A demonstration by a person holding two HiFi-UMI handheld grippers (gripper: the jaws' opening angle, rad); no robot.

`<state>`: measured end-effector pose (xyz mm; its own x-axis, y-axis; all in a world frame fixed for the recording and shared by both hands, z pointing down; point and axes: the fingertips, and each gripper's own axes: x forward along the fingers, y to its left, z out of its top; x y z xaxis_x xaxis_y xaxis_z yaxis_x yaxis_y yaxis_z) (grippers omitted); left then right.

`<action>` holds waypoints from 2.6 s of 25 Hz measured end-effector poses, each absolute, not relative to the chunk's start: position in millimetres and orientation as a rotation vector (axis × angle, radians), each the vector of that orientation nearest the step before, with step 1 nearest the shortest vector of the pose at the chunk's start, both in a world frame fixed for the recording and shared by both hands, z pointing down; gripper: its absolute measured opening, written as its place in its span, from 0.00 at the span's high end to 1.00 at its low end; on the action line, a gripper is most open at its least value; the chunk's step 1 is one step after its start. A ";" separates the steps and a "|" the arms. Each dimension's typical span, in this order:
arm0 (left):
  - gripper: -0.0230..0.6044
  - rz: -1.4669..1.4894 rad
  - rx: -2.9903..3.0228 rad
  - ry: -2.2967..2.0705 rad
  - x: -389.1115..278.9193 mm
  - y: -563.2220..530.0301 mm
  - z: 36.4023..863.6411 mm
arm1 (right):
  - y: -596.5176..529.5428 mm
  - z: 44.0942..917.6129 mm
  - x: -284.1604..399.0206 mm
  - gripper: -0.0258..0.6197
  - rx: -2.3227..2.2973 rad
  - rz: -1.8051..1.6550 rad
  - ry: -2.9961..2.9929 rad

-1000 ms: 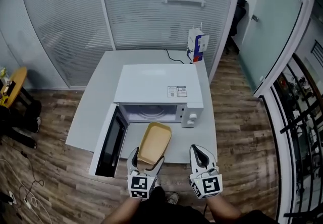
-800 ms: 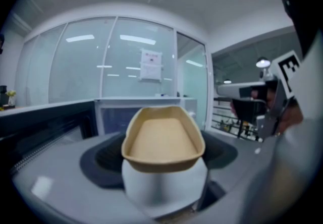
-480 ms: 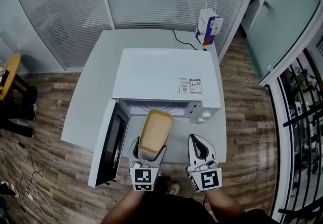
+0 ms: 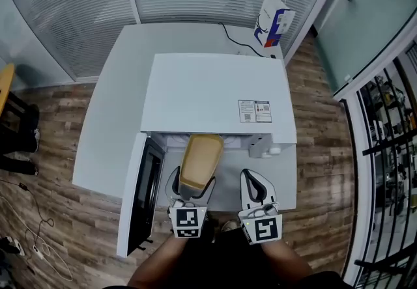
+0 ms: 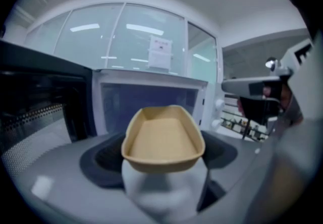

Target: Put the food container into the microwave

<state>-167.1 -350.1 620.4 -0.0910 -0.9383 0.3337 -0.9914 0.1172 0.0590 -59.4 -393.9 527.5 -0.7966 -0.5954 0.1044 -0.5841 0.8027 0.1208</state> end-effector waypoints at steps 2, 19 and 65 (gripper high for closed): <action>0.24 0.272 1.892 -2.116 -172.6 -355.4 623.2 | -395.2 533.1 -63.0 0.96 0.936 -0.102 -2.846; 0.24 0.320 1.769 -2.202 -197.5 -414.1 655.0 | -425.5 577.6 -89.3 0.96 0.807 0.009 -2.822; 0.87 0.326 1.755 -2.336 -199.6 -381.5 589.5 | -425.0 518.2 -84.9 0.96 0.787 -0.039 -2.971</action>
<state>-199.6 -381.5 589.5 -0.2744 -0.9168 0.2901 -0.9612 0.2704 -0.0548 -84.9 -425.0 518.2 -0.8669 -0.4950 0.0588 -0.4933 0.8689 0.0416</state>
